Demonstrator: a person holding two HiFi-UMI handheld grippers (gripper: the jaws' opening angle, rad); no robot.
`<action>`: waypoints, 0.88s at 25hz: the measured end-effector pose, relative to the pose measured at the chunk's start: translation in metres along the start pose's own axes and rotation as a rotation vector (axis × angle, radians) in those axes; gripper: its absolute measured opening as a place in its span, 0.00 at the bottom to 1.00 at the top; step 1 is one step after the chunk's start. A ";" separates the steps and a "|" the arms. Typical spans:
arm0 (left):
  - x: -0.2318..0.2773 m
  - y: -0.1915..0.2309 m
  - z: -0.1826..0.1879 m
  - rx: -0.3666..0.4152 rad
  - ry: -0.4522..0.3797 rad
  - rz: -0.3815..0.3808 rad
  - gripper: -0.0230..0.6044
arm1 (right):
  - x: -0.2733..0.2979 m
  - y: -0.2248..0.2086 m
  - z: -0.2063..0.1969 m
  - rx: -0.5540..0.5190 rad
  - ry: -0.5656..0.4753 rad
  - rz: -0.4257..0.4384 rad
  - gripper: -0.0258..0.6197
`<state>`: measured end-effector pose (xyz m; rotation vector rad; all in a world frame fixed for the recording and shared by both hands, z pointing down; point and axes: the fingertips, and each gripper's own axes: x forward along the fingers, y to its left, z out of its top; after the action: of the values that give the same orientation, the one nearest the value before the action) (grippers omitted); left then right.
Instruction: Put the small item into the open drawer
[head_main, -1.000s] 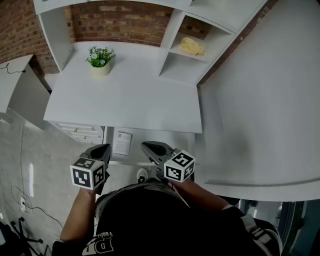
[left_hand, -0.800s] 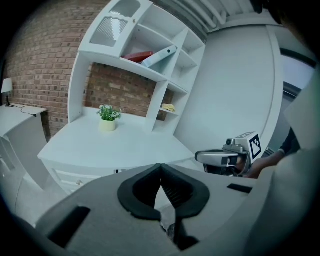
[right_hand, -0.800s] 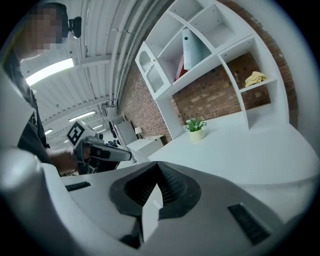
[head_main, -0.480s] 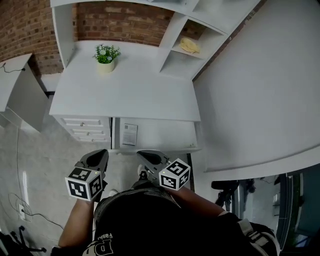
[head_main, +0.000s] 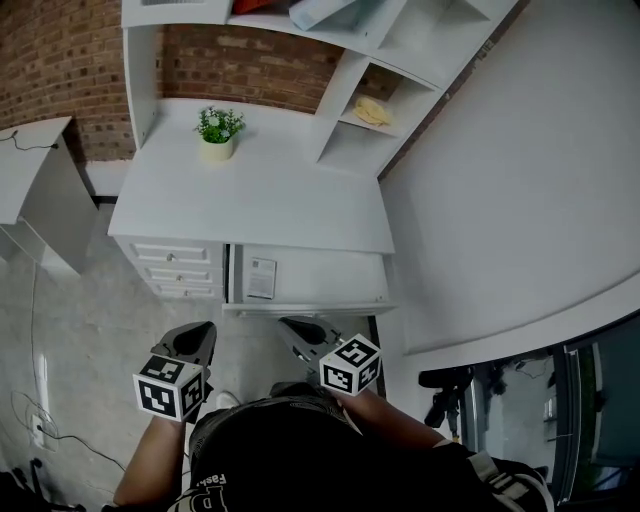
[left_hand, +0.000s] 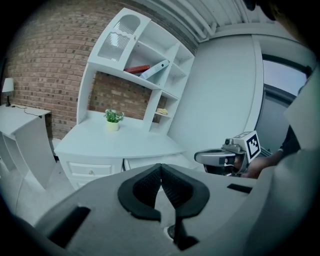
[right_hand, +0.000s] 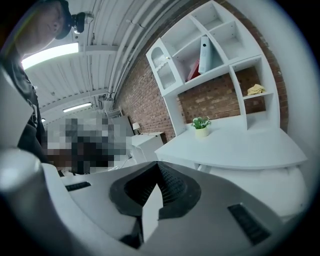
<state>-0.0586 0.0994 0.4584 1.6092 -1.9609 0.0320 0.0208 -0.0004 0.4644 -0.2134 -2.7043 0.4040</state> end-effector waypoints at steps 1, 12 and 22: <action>-0.002 -0.002 0.000 0.001 -0.005 0.010 0.06 | -0.002 -0.001 0.001 -0.011 0.006 0.004 0.05; 0.010 -0.036 -0.005 -0.055 -0.048 0.111 0.06 | -0.036 -0.013 -0.005 -0.097 0.093 0.110 0.05; 0.023 -0.060 -0.009 -0.027 -0.007 0.138 0.07 | -0.065 -0.032 -0.011 -0.096 0.067 0.086 0.05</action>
<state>-0.0031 0.0660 0.4557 1.4568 -2.0661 0.0547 0.0818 -0.0417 0.4607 -0.3655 -2.6575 0.2865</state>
